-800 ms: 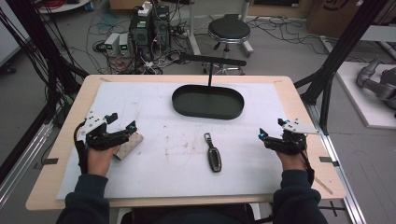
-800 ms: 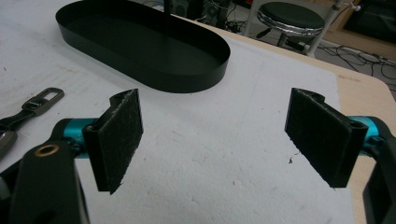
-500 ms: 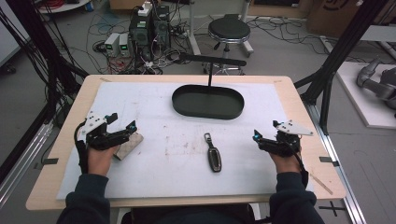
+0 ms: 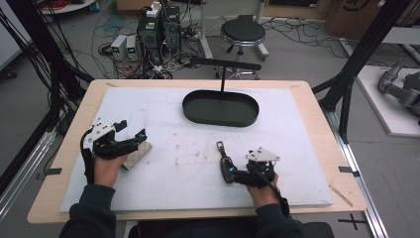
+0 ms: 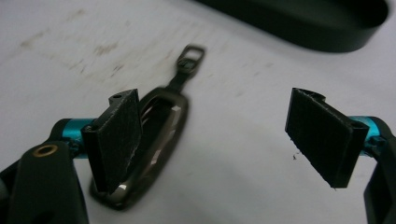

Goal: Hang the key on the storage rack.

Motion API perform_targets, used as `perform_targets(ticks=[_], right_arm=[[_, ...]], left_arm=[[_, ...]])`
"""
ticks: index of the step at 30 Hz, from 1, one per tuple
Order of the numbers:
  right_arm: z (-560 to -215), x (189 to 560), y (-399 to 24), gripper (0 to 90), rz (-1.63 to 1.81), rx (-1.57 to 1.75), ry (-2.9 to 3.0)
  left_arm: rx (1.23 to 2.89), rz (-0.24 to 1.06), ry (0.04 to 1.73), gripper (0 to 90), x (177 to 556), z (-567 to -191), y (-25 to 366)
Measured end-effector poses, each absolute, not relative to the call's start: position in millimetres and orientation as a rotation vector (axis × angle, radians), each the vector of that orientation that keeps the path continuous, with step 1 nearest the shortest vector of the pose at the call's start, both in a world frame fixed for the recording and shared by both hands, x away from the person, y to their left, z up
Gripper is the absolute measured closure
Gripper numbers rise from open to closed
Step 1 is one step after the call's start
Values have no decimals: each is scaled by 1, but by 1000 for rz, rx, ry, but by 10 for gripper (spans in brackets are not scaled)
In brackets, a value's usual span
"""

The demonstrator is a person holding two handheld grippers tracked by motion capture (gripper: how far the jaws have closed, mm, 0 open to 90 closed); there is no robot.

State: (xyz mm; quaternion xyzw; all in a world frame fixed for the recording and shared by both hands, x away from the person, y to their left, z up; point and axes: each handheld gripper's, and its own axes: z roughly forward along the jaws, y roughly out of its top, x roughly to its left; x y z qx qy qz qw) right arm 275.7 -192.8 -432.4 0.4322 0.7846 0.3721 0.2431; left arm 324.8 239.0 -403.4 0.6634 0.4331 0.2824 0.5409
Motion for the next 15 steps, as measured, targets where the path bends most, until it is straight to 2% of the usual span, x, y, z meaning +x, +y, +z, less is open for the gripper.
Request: perform_targets(ticks=[6,8,11,14,15], right_arm=[[-452,274,-161,203,941,1130,2239],[-452,273,-161,245,956,1128,2242],[-452,275,-162,245,966,1163,2242],[-453,279,-162,322,953,1181,2282],[-453,279,-162,322,953,1181,2282]], left_arm=[[1581,673,1031,189,325,-403,239],[1587,673,1033,189,325,-404,239],[1589,672,1036,189,325,-404,238],[1597,674,1033,189,325,-404,238],[1597,675,1034,189,325,-404,238]])
